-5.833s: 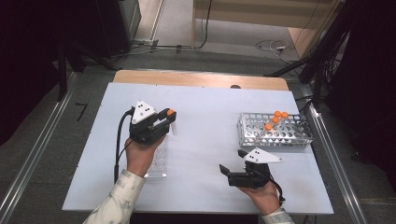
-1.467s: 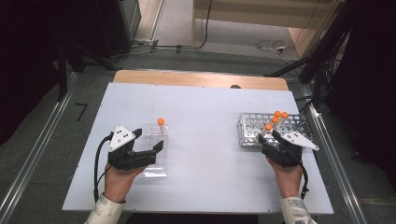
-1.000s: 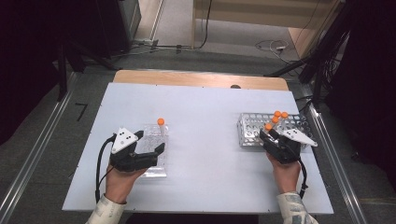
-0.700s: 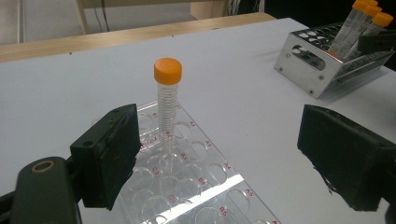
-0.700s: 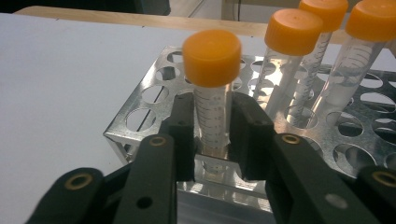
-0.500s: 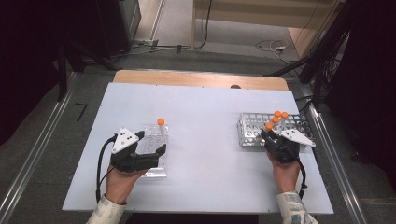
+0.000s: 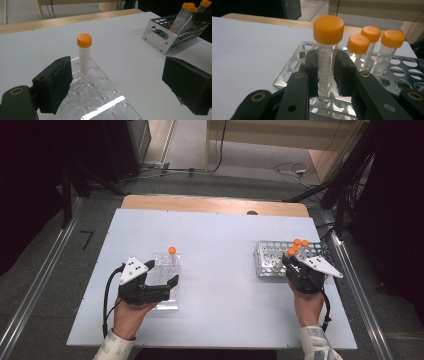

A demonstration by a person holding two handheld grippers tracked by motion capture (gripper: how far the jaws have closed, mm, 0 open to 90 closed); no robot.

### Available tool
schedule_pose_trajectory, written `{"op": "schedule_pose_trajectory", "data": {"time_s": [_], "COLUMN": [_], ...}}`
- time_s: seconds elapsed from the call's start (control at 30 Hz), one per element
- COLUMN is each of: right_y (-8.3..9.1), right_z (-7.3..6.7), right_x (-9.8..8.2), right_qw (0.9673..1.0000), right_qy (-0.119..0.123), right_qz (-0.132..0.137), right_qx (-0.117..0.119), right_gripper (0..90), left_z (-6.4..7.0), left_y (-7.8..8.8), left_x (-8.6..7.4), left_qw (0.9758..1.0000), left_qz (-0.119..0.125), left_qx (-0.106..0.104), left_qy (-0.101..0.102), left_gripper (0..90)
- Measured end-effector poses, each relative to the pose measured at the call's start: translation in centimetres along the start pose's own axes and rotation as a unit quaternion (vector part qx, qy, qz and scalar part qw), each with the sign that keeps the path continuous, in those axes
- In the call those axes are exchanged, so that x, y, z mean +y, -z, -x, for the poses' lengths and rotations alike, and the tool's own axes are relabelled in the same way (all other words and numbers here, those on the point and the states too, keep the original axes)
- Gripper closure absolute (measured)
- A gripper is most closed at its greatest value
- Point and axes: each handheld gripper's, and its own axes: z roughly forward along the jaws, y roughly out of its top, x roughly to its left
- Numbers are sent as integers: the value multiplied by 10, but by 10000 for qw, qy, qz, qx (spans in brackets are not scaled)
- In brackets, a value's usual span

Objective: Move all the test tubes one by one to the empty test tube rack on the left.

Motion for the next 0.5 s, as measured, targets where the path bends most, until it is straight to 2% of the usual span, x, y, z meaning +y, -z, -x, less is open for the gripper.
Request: {"op": "schedule_pose_trajectory", "data": {"time_s": [0.27,0.5], "right_y": [11,25], "right_z": [-2,0], "right_x": [9,18], "right_qw": [9998,9991], "right_qy": [64,2], "right_qz": [208,414], "right_qx": [-39,-12], "right_gripper": [723,723], "left_z": [0,1], "left_y": [-1,-1], "left_x": [0,-1], "left_qw": [10000,9999], "left_qz": [-26,-46], "left_qx": [-56,-115], "left_qy": [-5,-12], "left_gripper": [89,74]}}
